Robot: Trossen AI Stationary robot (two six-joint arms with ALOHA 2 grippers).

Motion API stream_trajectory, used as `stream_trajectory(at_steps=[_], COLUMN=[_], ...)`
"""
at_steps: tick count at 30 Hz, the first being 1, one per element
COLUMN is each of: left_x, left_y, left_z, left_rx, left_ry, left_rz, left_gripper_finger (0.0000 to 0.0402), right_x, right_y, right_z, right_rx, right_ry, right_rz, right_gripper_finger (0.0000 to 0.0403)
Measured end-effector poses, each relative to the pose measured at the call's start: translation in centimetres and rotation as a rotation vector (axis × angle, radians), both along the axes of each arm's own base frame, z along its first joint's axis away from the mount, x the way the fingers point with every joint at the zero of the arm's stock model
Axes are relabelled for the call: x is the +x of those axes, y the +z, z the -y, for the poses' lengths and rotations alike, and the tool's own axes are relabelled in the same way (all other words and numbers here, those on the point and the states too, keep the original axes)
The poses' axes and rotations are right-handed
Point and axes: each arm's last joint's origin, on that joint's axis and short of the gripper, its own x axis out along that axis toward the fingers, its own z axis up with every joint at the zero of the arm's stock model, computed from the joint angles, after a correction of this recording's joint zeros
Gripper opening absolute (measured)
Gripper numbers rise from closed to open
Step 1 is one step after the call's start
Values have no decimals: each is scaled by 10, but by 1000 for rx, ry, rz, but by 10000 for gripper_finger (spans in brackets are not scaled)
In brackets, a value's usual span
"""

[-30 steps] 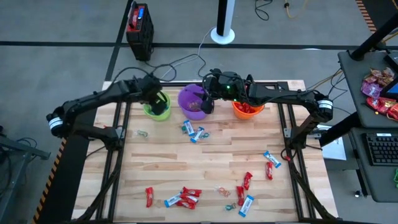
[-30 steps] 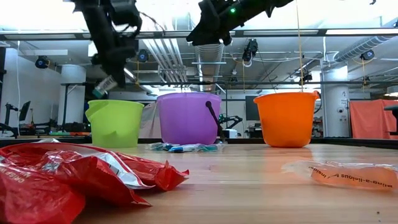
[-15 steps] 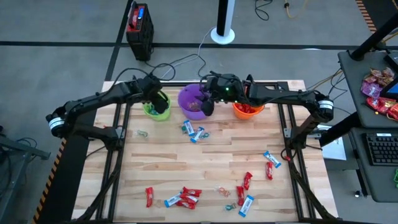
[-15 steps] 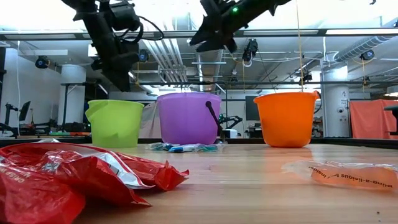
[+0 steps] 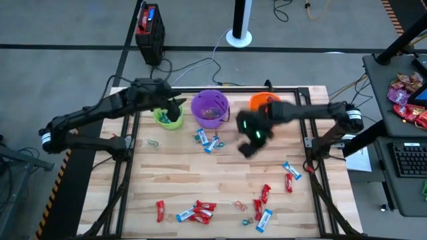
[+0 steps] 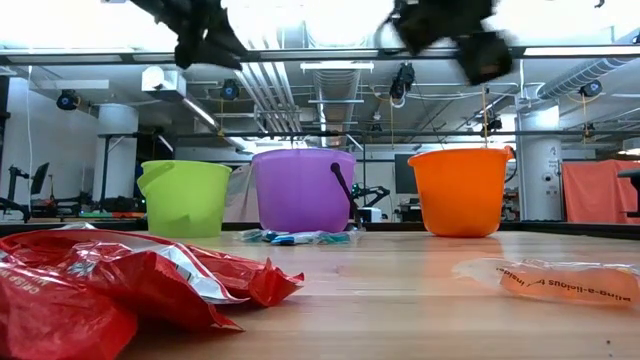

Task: Sort candy by brand, put in halloween buckets
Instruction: Put the red chocolate into the orange bucket

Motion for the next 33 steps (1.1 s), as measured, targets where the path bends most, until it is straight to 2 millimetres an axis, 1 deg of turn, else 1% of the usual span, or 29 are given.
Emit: stream_trajectory(at_steps=[2,4,9,12,14,17,22,26,29,31,33], left_x=[-2,-4,-5,-5,-5,-5,-3,1,4,7,9], left_y=[6,9,11,11,10,10,8,4,2,0,-1], left_z=[1,2,2,2,2,2,1,0,-2,-3,-4], left_rx=[23,35,43,35,24,20,10,4,0,-4,-6], left_ry=[-1,-1,-1,2,6,7,10,10,10,11,11], left_rz=[40,65,80,79,82,79,72,58,48,39,36], left_gripper_finger=[164,164,165,165,165,165,165,165,165,165,165], right_x=[-12,-24,-53,-73,-82,-89,-96,-105,-105,-107,-105], right_y=[-10,-23,-58,-86,-102,-123,-147,-162,-170,-175,-177], right_z=[-22,-37,-57,-66,-71,-80,-83,-81,-80,-80,-81], right_rx=[-47,-82,-112,-113,-80,-69,-68,-110,-100,-79,-65], right_ry=[28,3,-125,-187,-214,-257,-313,-316,-322,-319,-314], right_rz=[-157,-295,-525,-639,-652,-629,-641,-689,-658,-656,-646], right_gripper_finger=[182,182,182,182,182,182,182,182,175,161,137])
